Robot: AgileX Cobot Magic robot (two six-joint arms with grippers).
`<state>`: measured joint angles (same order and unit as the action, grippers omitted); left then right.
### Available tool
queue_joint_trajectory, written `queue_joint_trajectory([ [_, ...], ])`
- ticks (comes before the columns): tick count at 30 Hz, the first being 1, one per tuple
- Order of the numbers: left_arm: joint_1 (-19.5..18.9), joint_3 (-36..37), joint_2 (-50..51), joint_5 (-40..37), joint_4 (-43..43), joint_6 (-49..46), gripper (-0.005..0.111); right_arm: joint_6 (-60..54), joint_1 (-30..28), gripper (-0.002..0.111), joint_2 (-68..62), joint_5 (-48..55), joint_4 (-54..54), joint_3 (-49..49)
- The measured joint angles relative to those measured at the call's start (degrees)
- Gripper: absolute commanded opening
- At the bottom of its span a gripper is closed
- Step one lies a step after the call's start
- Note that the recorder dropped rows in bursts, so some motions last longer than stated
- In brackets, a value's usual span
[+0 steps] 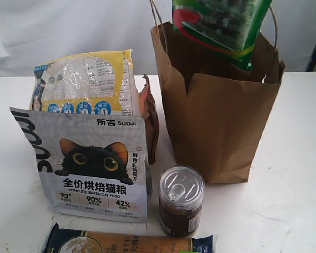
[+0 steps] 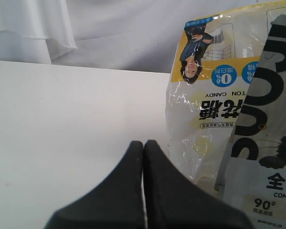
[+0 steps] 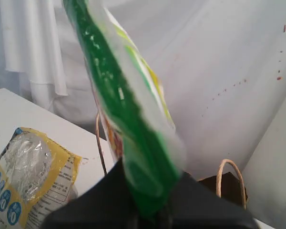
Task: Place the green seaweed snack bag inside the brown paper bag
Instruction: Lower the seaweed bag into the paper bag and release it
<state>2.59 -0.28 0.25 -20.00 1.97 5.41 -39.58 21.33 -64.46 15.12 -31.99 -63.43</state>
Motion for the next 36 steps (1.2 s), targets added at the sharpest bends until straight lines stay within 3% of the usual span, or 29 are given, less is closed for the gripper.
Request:
queue_joint_trajectory([
  [7,0.00,0.00,0.00,0.00,0.00,0.00,0.000,0.43,0.00,0.000,-2.37,0.00,1.03,0.84],
  [20,0.00,0.00,0.00,0.00,0.00,0.00,0.000,0.56,0.00,0.000,-4.24,-4.03,1.91,11.55],
  [31,0.00,0.00,0.00,0.00,0.00,0.00,0.000,0.56,0.00,0.000,-7.58,-4.14,1.91,11.66],
  [34,0.00,0.00,0.00,0.00,0.00,0.00,0.000,0.56,0.00,0.008,-7.58,-4.14,1.91,11.66],
  [36,0.00,0.00,0.00,0.00,0.00,0.00,0.000,0.56,0.00,0.022,-7.58,-4.14,1.91,11.66],
])
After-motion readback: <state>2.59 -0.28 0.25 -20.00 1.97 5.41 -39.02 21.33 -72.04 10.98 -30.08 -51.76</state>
